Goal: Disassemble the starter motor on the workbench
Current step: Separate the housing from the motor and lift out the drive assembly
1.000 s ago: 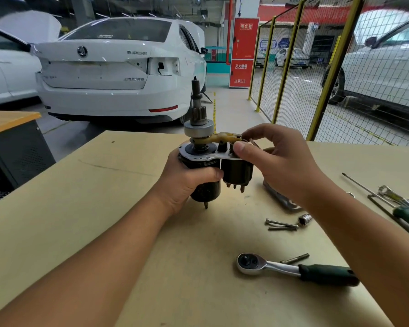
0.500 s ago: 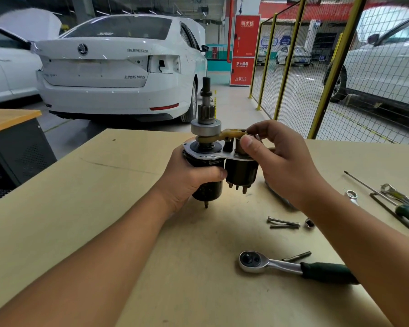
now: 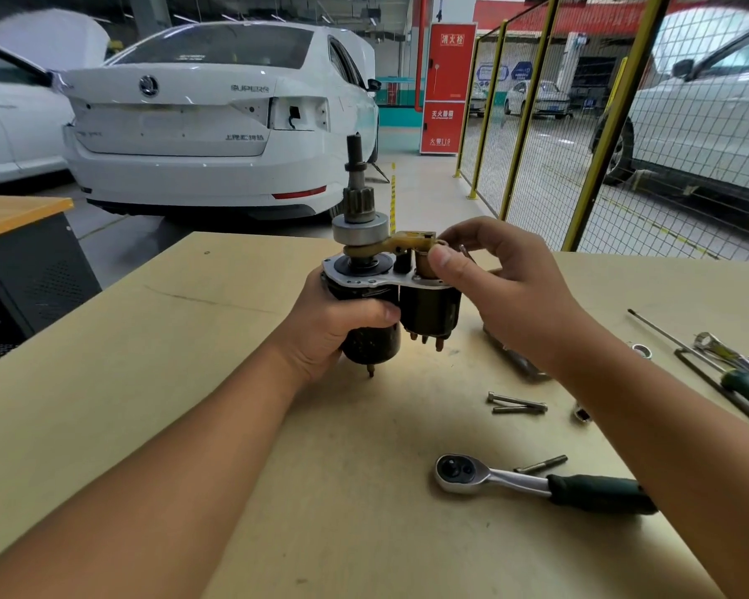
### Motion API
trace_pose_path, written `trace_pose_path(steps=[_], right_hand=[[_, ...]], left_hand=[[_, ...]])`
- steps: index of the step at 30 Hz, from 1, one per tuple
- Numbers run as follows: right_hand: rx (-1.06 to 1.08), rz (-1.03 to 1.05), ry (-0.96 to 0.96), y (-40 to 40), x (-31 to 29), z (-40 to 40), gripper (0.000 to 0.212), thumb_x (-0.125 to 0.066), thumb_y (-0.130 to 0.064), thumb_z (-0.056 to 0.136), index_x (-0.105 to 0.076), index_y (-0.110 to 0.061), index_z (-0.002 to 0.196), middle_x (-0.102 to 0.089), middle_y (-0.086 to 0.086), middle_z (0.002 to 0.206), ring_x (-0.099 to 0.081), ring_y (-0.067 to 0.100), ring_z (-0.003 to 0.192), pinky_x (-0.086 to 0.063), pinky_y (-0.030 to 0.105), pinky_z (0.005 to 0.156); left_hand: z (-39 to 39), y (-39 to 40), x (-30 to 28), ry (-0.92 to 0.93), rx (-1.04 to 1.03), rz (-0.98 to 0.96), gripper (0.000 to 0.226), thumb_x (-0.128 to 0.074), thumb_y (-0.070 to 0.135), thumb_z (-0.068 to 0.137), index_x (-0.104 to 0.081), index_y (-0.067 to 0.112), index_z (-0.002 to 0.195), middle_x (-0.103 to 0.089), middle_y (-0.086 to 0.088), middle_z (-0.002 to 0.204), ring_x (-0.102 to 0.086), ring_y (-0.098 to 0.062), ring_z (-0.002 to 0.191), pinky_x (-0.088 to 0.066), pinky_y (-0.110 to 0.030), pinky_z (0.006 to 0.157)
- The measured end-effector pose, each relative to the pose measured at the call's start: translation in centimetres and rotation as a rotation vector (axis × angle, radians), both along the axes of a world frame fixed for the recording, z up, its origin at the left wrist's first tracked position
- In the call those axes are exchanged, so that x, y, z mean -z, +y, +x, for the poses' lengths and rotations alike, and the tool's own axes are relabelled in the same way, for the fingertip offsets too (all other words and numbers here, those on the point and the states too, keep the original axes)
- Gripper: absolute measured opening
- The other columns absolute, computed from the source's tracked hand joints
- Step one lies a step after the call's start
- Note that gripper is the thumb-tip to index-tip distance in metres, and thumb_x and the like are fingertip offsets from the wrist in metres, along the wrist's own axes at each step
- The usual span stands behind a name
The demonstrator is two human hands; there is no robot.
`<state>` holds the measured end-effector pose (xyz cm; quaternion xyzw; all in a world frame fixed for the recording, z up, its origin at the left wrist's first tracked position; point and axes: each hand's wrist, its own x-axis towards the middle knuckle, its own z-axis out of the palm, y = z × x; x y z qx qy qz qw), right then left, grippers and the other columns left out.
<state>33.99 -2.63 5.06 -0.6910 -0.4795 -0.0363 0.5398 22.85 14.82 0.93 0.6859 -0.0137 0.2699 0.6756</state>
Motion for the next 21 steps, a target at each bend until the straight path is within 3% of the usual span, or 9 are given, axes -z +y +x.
trace_pose_path(steps=[3,6,11,12,14,16,18,21], right_hand=[[-0.045,-0.028,0.054,-0.1,0.3,0.4,0.021,-0.065,-0.047,0.090,-0.071,-0.030,0.101,-0.070,-0.014,0.094,-0.062,-0.003,0.091,-0.044,0.010,0.071],[-0.190,-0.043,0.182,-0.6,0.5,0.5,0.022,-0.069,-0.037,0.091,-0.071,-0.024,0.109,-0.069,-0.013,0.089,-0.060,-0.008,0.068,-0.041,0.007,0.056],[-0.286,-0.119,0.188,-1.5,0.5,1.0,0.041,-0.075,-0.032,0.079,-0.070,-0.026,0.119,-0.071,-0.005,0.114,-0.066,0.008,0.102,-0.050,0.025,0.076],[-0.301,-0.123,0.199,-1.7,0.5,1.0,0.042,-0.075,-0.031,0.079,-0.069,-0.025,0.120,-0.071,-0.005,0.114,-0.066,0.002,0.095,-0.050,0.020,0.072],[-0.337,-0.097,0.227,-1.9,0.4,1.0,0.037,-0.070,-0.029,0.087,-0.068,-0.021,0.123,-0.071,-0.009,0.099,-0.058,-0.001,0.064,-0.042,0.012,0.054],[-0.346,-0.005,0.297,-1.9,0.2,1.1,0.028,-0.060,-0.027,0.098,-0.067,-0.018,0.124,-0.069,-0.006,0.089,-0.041,0.010,0.048,-0.033,0.022,0.042],[-0.312,0.062,0.321,-1.9,-0.2,1.1,0.024,-0.056,-0.025,0.102,-0.068,-0.017,0.121,-0.071,0.000,0.093,-0.033,0.017,0.046,-0.025,0.027,0.043],[-0.276,0.039,0.251,-1.7,-0.3,1.0,0.017,-0.064,-0.020,0.098,-0.073,-0.014,0.111,-0.063,-0.008,0.073,-0.036,0.013,0.050,-0.026,0.026,0.045]], left_hand=[[-0.1,0.2,0.2,-0.004,-0.007,0.005,0.055,-0.077,0.015,0.066,-0.068,-0.002,0.117,-0.068,-0.027,0.112,-0.061,-0.047,0.118,-0.045,-0.060,0.107],[0.0,0.2,0.3,0.010,-0.027,0.011,0.060,-0.078,0.017,0.064,-0.066,-0.004,0.120,-0.065,-0.033,0.118,-0.060,-0.049,0.118,-0.045,-0.063,0.106],[0.4,0.1,0.3,0.016,-0.004,0.039,0.056,-0.078,0.018,0.063,-0.068,-0.001,0.115,-0.067,-0.031,0.111,-0.065,-0.039,0.110,-0.050,-0.054,0.099],[0.4,0.1,0.3,0.015,0.002,0.042,0.054,-0.078,0.019,0.063,-0.069,0.001,0.113,-0.068,-0.027,0.109,-0.065,-0.037,0.108,-0.050,-0.052,0.098],[0.5,0.2,0.4,0.011,0.016,0.044,0.054,-0.079,0.020,0.063,-0.069,0.002,0.113,-0.069,-0.022,0.107,-0.065,-0.037,0.108,-0.050,-0.051,0.098],[0.6,0.3,0.4,0.008,0.026,0.041,0.054,-0.079,0.020,0.062,-0.069,0.004,0.112,-0.069,-0.022,0.107,-0.064,-0.039,0.110,-0.049,-0.052,0.099],[0.6,0.4,0.4,0.003,0.035,0.051,0.049,-0.078,0.020,0.061,-0.070,0.008,0.108,-0.068,-0.021,0.105,-0.064,-0.040,0.108,-0.049,-0.052,0.099],[0.7,0.6,0.2,0.009,0.086,0.087,0.050,-0.076,0.016,0.063,-0.068,0.001,0.110,-0.066,-0.027,0.106,-0.061,-0.048,0.108,-0.048,-0.057,0.099]])
